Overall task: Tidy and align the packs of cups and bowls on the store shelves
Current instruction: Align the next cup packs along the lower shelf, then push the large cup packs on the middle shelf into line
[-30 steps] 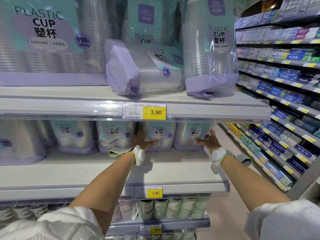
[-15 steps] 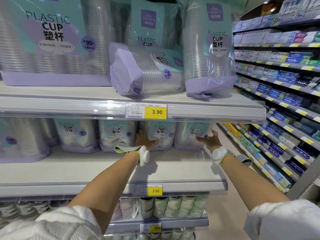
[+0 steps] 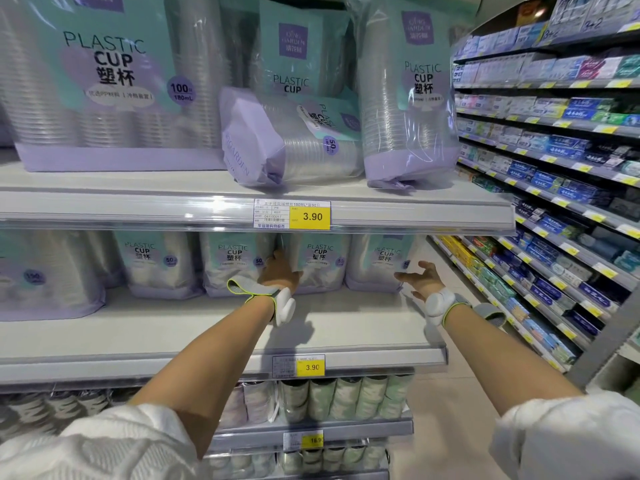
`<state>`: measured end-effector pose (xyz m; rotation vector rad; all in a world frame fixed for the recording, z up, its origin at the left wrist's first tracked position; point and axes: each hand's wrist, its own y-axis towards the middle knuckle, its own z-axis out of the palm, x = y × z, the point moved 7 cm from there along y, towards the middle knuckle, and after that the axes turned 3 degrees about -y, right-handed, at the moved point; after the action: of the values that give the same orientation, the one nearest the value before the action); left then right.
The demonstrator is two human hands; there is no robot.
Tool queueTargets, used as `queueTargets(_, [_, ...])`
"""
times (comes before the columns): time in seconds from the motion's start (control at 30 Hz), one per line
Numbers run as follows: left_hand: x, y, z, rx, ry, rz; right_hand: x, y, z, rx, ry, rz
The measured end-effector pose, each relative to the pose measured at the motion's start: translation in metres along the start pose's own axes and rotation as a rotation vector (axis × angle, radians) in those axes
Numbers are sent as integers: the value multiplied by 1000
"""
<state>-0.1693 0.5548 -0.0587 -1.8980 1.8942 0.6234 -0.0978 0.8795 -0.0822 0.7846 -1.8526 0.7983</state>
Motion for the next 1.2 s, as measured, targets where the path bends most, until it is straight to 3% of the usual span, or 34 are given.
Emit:
queueTargets(0.27, [26, -16, 6, 164, 14, 56, -16, -29, 6, 18, 39, 23])
queueTargets(0.73, [100, -82, -67, 139, -40, -1, 9, -137, 45, 199, -43, -46])
queueTargets(1.0, [145, -121, -121, 203, -421, 11, 38, -241, 66, 211, -69, -104])
queueTargets(1.2, [192, -155, -168, 249, -527, 10, 55, -305, 93, 221, -92, -171])
